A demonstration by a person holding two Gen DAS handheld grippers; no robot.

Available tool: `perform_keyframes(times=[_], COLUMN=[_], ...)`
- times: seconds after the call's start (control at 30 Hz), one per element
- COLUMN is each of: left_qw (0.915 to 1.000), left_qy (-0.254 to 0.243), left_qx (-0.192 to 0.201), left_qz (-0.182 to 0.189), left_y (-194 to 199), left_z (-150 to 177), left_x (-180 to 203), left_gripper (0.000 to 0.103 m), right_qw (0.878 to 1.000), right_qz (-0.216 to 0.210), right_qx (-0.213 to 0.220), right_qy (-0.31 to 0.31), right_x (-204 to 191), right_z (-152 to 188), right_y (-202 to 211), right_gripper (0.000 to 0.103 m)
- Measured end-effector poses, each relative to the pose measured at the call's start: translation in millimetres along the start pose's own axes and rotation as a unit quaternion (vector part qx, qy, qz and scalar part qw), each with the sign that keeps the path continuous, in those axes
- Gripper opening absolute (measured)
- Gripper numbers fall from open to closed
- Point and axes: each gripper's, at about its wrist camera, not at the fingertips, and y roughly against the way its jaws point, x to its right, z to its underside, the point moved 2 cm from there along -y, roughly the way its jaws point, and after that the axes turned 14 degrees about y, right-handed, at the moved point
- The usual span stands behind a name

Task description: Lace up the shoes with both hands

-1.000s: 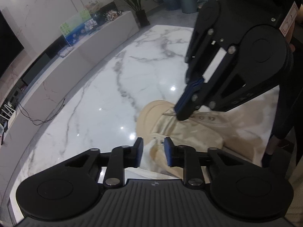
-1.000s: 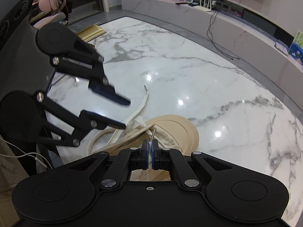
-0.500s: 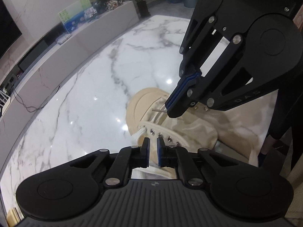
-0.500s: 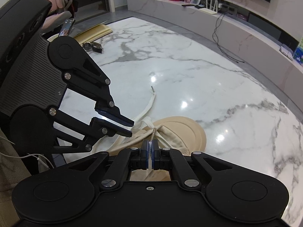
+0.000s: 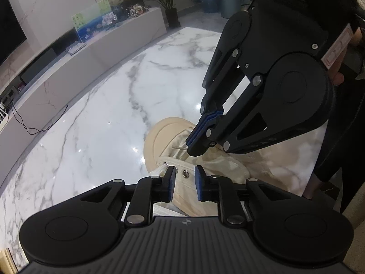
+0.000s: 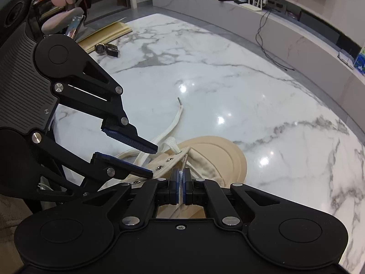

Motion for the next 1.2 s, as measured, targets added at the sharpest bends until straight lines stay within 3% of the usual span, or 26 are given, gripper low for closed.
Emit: perform_keyframes(times=[0.07, 0.23, 0.33, 0.47, 0.53, 0.97, 1.2], left_qw=[0.9999, 0.9996, 0.9998, 0.9991, 0.9988, 0.9986, 0.9985], left_qy=[0.009, 0.022, 0.015, 0.037, 0.044, 0.046, 0.049], left_qx=[0.008, 0.013, -0.005, -0.017, -0.018, -0.024, -0.023], left_qz=[-0.007, -0.009, -0.007, -0.01, -0.009, -0.004, -0.001], left_y=[3, 5, -1, -2, 0, 4, 4], left_z=[-2, -5, -2, 1, 1, 8, 10], left_x=[3, 7, 9, -2, -5, -18, -20], left_gripper=[0.027, 0.027, 0.027, 0.013, 0.012, 0.009, 0.009], right_qw=[1.0, 1.0, 1.0, 1.0, 1.0, 0.984, 0.977], right_qz=[0.0, -0.002, -0.004, -0.011, -0.015, -0.046, -0.055], right_qx=[-0.001, 0.001, 0.001, -0.001, -0.003, -0.034, -0.043], right_qy=[-0.003, -0.004, 0.0, 0.01, 0.019, 0.167, 0.199], right_x=[0, -3, -3, -4, -6, -23, -23], right_z=[1, 2, 2, 2, 1, -15, -22], right_y=[1, 1, 1, -1, -3, -15, -20], right_gripper=[0.001, 0.001, 0.001, 0.001, 0.001, 0.001, 0.001])
